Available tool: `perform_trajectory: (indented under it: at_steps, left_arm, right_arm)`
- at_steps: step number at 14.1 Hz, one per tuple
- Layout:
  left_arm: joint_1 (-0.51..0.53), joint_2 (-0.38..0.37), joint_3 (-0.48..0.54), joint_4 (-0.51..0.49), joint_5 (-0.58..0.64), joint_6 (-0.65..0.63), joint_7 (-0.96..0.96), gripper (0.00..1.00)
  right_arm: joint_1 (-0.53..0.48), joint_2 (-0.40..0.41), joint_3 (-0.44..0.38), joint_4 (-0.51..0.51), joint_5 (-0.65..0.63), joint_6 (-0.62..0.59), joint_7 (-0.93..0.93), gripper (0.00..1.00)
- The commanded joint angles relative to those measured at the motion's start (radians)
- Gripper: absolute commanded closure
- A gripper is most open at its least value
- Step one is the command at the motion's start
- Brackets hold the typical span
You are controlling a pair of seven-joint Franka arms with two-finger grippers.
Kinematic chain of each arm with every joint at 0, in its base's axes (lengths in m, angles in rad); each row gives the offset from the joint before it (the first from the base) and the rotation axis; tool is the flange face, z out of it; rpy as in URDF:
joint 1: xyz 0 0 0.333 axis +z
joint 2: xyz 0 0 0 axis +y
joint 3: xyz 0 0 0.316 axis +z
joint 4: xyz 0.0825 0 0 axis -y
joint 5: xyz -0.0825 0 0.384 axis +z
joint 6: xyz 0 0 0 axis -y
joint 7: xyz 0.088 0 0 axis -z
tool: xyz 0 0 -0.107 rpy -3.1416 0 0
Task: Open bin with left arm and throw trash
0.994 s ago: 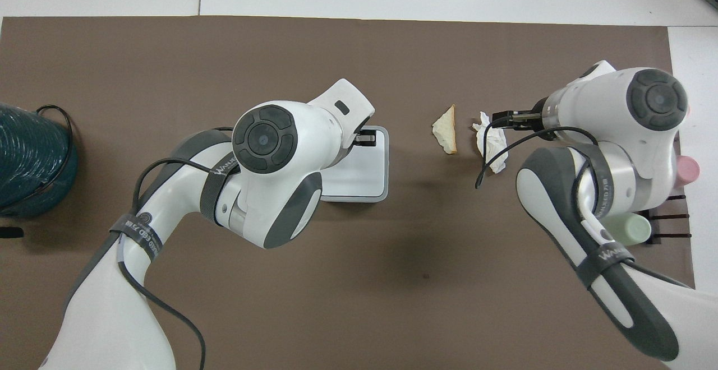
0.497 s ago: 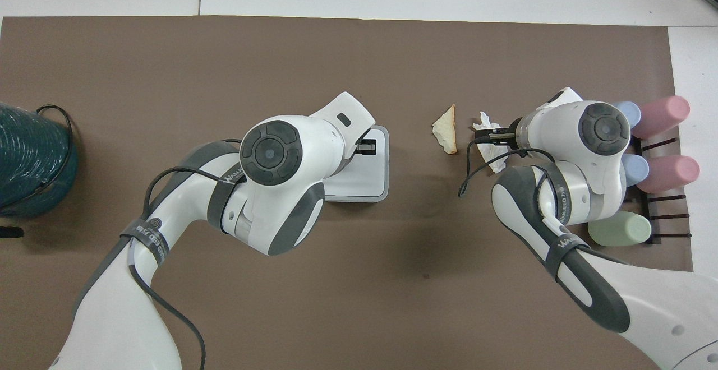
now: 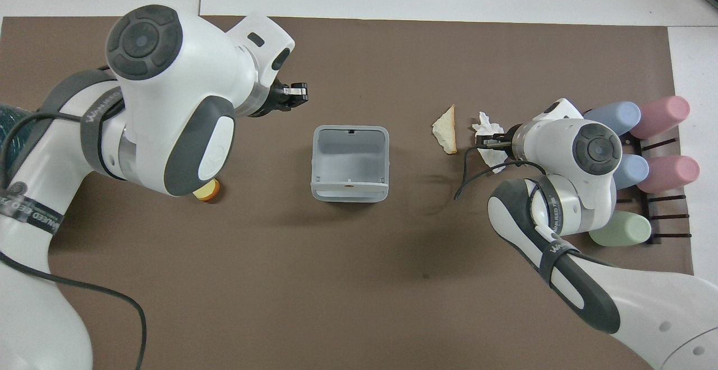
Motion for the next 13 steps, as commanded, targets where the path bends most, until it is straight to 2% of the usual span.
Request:
perform_trajectory:
  at_steps: [1,4,5,9,13]
  left_arm:
    - [0.065,-0.009,-0.002,-0.03,-0.002,-0.02,0.056,0.63]
    - [0.136,-0.067,0.002,-0.176,0.001,0.024,0.123,0.04]
    - [0.162,-0.085,0.002,-0.226,0.015,0.052,0.166,0.0]
    - [0.245,-0.124,0.002,-0.395,0.032,0.182,0.209,0.0]
    - [0.25,-0.129,0.002,-0.55,0.046,0.305,0.22,0.0]
  right_arm:
    - [-0.004,-0.006,0.003,-0.01,-0.008,0.022,-0.013,1.0]
    - [0.043,-0.024,0.004,0.014,-0.008,0.011,0.116,1.0]
    - [0.076,-0.032,0.004,0.03,-0.008,0.008,0.173,1.0]
    - [0.175,-0.041,0.006,0.174,-0.008,-0.055,0.321,1.0]
    - [0.24,-0.011,0.006,0.425,-0.01,-0.292,0.401,1.0]
